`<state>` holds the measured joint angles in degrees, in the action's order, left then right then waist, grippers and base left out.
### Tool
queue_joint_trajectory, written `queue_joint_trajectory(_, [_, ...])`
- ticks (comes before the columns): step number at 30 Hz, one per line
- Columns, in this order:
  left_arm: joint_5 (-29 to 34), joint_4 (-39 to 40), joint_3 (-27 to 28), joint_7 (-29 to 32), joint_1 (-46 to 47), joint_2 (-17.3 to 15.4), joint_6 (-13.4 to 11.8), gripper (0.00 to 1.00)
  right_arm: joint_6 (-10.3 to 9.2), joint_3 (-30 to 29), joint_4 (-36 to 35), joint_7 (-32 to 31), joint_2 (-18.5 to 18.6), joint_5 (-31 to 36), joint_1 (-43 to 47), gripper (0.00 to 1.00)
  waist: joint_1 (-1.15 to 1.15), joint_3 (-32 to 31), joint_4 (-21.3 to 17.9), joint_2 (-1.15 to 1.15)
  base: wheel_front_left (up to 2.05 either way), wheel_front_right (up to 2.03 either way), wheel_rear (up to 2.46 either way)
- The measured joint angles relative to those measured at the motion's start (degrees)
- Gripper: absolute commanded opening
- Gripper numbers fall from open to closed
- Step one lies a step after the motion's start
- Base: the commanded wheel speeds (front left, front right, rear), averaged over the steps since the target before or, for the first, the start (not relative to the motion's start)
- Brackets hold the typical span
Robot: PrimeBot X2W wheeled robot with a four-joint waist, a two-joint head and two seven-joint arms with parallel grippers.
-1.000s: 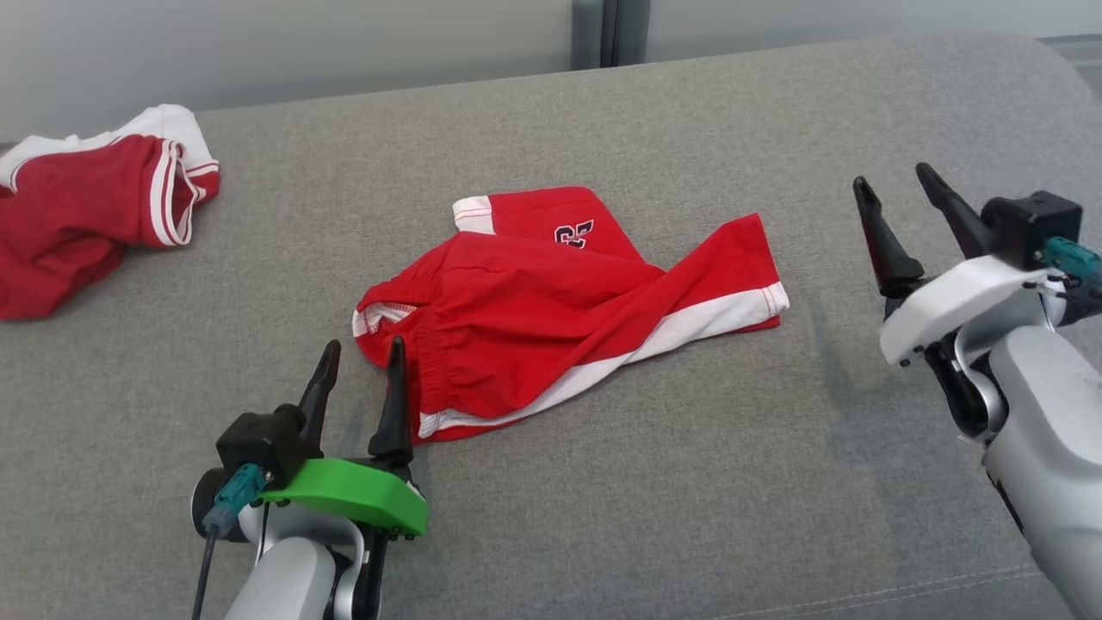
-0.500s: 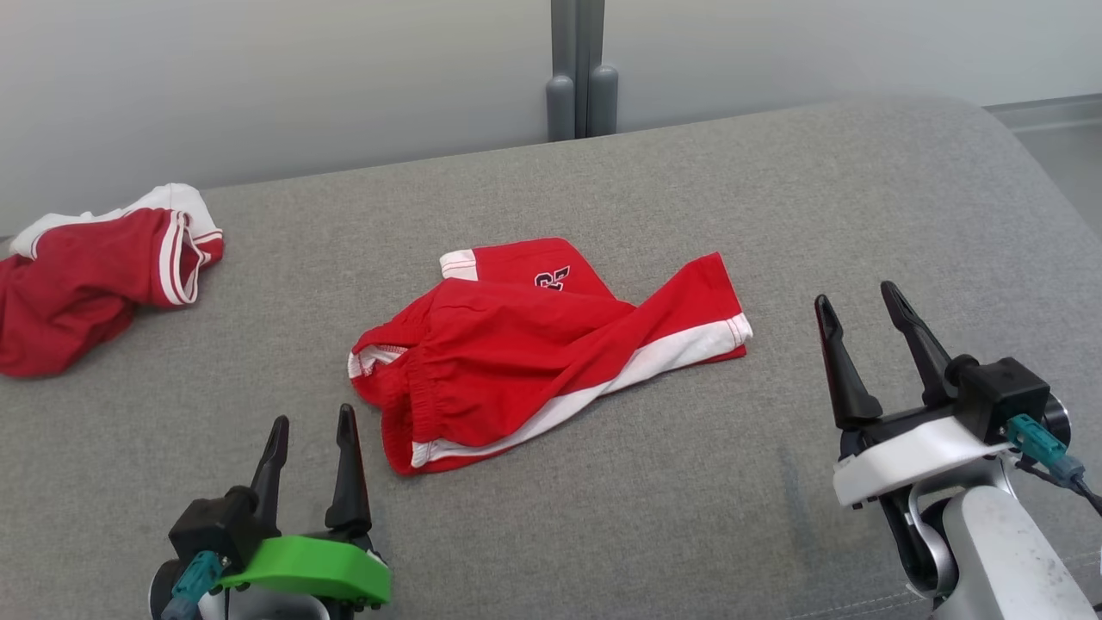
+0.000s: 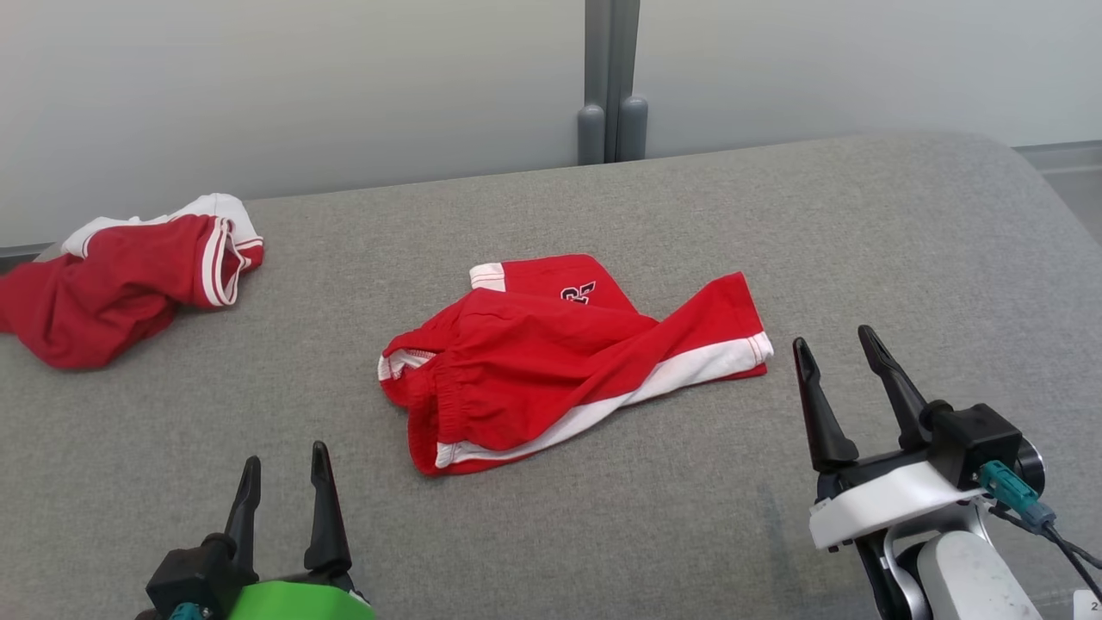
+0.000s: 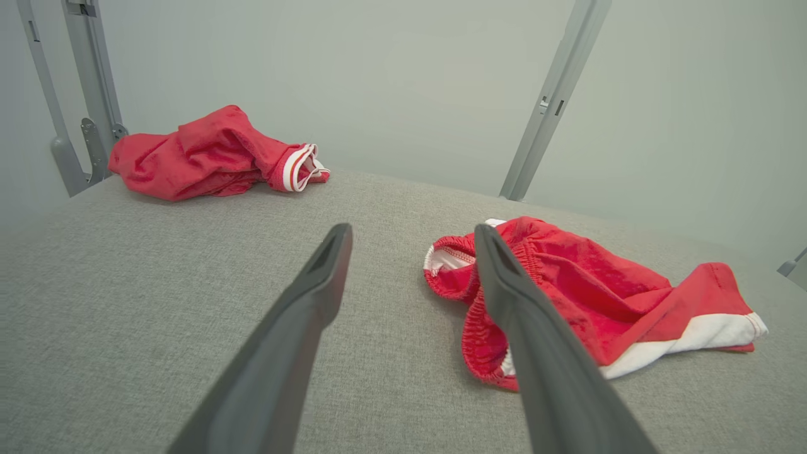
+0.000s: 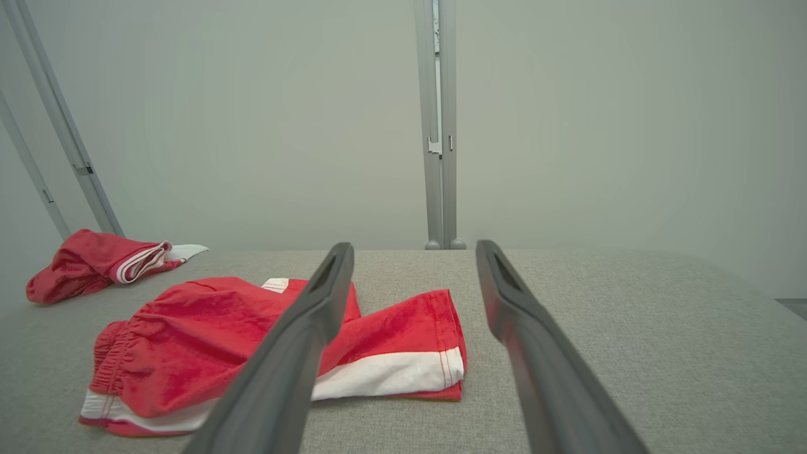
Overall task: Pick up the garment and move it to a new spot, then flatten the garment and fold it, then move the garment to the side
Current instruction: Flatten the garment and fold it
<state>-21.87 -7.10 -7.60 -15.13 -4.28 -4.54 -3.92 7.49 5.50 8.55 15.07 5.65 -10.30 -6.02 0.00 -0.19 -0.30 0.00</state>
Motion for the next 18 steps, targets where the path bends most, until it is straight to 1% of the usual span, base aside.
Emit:
queue_joint_trajectory(5, [0.68, -0.74, 0.48, 0.01, -0.07, 0.45, 0.99, 1.0, 0.0, 0.1, -0.12, 0.0, -1.27, 0.93, 0.26, 1.0, 0.0, -0.07, 0.34, 0.0, 0.0, 0.0, 0.0])
queue_joint_trajectory(18, [1.87, -2.87, 1.31, 0.01, -0.07, 1.15, 2.41, 1.0, 0.0, 0.58, 0.34, 0.0, -2.21, 1.37, 1.06, 1.0, 0.0, -0.56, 0.33, 0.0, 0.0, 0.0, 0.0])
